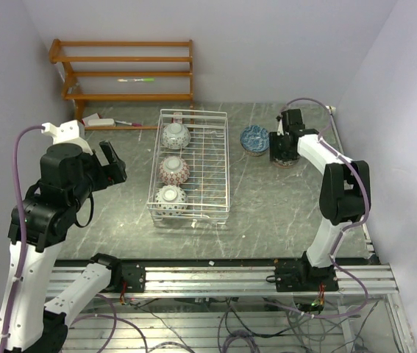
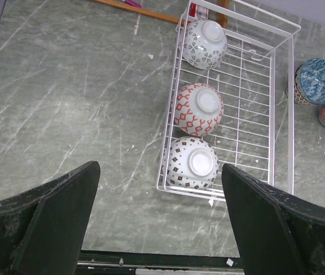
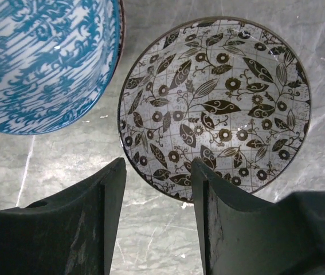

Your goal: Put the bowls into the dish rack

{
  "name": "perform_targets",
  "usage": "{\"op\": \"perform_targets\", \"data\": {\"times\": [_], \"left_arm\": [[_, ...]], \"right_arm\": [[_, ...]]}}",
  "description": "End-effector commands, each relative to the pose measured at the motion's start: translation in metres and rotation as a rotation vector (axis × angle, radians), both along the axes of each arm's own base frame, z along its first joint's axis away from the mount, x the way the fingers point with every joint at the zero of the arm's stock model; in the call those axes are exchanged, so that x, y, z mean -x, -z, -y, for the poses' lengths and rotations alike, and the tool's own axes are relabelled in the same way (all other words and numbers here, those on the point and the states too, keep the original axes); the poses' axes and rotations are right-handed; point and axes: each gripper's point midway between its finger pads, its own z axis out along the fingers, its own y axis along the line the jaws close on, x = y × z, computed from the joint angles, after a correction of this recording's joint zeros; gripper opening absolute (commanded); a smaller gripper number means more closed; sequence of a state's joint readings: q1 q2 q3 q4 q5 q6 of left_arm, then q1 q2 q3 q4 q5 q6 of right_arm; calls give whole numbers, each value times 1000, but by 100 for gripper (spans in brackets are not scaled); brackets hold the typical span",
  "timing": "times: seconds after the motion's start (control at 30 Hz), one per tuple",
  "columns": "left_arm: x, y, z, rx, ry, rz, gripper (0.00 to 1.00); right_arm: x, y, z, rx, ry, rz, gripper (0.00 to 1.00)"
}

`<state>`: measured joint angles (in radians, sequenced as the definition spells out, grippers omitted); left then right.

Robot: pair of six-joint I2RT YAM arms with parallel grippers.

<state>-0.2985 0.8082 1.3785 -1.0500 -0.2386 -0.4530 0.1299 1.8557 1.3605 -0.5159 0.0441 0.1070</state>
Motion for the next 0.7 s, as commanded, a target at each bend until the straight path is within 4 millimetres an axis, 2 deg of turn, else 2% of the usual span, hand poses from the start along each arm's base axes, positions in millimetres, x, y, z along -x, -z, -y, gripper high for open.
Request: {"op": "perform_targets", "data": {"times": [0.0,0.1,0.27,0.67], "left_arm": [[-6,-4,4,2,20,24,99],[-6,-3,4,-3,21,19,99],[-6,-5,4,-3,20,24,99],[-3,-4,5,10,27,31,99]], "right_arm": [[-2,17,8,14,55,-15,46],[-2,23,8,10,92,-32,42],[-2,28,12,14,180,-31,25],[3,0,27,55,262,35,0]]}}
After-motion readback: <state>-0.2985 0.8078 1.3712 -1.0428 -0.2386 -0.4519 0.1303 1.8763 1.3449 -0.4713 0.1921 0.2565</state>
